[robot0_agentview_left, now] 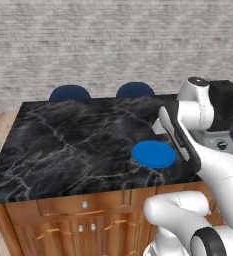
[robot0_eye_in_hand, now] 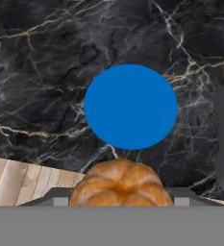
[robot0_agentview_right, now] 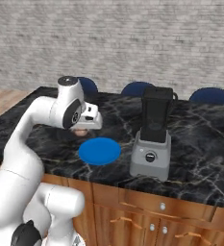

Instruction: Pick the tangerine and orange from the fridge and place them on the plate next to the blender to make a fruit smoothie.

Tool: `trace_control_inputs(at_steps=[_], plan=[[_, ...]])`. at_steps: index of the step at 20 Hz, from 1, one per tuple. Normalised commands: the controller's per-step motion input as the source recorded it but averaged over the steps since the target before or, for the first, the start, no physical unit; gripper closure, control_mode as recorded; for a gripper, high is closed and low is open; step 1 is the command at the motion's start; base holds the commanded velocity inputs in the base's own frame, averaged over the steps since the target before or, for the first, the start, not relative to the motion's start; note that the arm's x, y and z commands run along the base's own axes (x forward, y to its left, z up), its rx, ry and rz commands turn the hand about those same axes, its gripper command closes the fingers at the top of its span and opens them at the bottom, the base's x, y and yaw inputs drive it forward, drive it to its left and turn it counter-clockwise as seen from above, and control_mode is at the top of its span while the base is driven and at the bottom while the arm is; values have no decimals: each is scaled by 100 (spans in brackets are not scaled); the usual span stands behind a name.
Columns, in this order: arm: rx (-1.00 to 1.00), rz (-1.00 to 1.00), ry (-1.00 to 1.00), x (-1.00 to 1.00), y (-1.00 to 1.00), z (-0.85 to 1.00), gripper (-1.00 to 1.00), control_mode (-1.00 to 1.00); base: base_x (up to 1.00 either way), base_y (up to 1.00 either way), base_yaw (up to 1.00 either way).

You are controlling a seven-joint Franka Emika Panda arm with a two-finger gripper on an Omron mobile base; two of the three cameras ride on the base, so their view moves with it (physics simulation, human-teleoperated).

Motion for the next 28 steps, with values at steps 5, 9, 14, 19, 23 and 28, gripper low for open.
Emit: trace_control_inputs(at_steps=[5, 9, 14, 19, 23, 28], plan=[[-5, 1, 4, 80, -1, -100, 100, -100, 0, 0, 0], [-7, 1, 8, 49, 2, -100, 100, -100, 0, 0, 0], [0, 0, 2, 56, 0, -80, -100, -100, 0, 0, 0], [0, 1, -7, 34, -1, -17, -100, -100, 0, 0, 0], [0, 0, 8, 1, 0, 17, -100, -100, 0, 0, 0], [0, 1, 1, -75, 15, 92, -100, -100, 0, 0, 0]])
